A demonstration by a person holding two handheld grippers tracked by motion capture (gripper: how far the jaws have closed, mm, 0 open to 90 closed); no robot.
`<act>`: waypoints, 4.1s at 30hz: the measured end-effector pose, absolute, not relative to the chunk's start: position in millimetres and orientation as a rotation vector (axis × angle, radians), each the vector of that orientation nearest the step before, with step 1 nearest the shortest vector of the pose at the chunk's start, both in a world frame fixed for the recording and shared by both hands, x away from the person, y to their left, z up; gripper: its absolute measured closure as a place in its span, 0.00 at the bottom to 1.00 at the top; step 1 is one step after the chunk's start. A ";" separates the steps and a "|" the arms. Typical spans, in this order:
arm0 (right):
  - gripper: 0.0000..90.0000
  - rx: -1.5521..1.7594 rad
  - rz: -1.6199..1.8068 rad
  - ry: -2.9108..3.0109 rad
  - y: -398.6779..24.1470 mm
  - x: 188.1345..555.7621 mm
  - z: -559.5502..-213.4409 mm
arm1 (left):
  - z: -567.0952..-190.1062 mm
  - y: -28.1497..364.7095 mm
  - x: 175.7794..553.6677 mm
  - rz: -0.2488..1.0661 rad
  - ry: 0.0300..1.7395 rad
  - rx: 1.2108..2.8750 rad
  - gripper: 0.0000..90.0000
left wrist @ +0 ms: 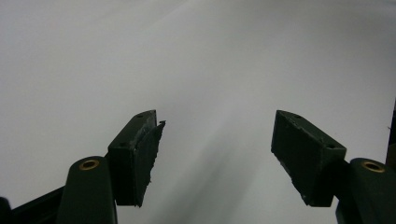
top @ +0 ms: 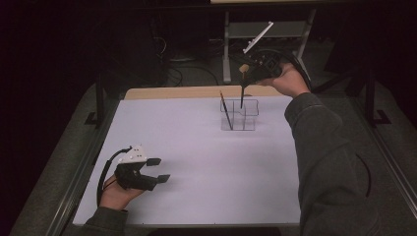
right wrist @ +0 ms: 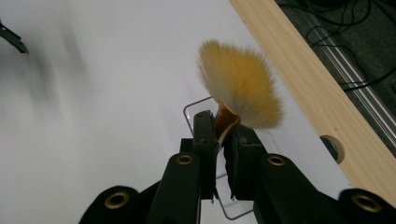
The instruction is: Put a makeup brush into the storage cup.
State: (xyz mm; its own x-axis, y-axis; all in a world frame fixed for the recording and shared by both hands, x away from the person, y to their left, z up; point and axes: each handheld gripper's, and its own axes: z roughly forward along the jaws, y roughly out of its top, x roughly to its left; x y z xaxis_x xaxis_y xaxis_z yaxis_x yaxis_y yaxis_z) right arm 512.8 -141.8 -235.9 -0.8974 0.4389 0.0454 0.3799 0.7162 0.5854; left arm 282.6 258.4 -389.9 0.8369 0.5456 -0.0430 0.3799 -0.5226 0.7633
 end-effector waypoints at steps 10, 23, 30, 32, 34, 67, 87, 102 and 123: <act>0.92 0.693 0.919 2.814 -135.9 518.2 -242.1 | -390.4 258.7 282.2 0.254 0.676 2.182 0.35; 0.92 0.737 0.905 2.792 -137.6 522.0 -245.1 | -390.6 258.4 281.5 0.252 0.673 2.188 0.34; 0.92 0.754 0.905 2.789 -136.6 524.2 -247.7 | -390.9 258.9 281.4 0.251 0.674 2.185 0.34; 0.92 0.759 0.901 2.790 -136.6 525.0 -248.7 | -391.1 259.0 281.3 0.249 0.678 2.183 0.34; 0.92 0.763 0.896 2.788 -136.2 525.7 -249.9 | -391.0 259.2 281.0 0.250 0.680 2.180 0.34; 0.91 0.826 0.899 2.762 -137.5 529.1 -264.2 | -390.2 259.9 280.2 0.255 0.669 2.193 0.34; 0.91 0.868 0.896 2.775 -143.4 527.1 -288.0 | -390.8 258.4 279.5 0.248 0.674 2.202 0.34; 0.91 0.877 0.867 2.799 -142.3 524.7 -305.8 | -391.6 257.2 278.9 0.240 0.679 2.191 0.34; 0.83 0.910 0.820 2.823 -137.4 523.9 -318.6 | -392.0 256.0 279.2 0.246 0.664 2.210 0.34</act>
State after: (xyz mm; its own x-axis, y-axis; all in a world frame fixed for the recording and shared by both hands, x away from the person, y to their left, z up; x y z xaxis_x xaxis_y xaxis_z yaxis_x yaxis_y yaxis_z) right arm 523.9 -137.4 -318.6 -0.8230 0.5594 0.0984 0.5251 0.6834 0.5072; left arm 279.2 256.0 -392.0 0.8433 0.5359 -0.0395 0.3805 -0.5436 0.7481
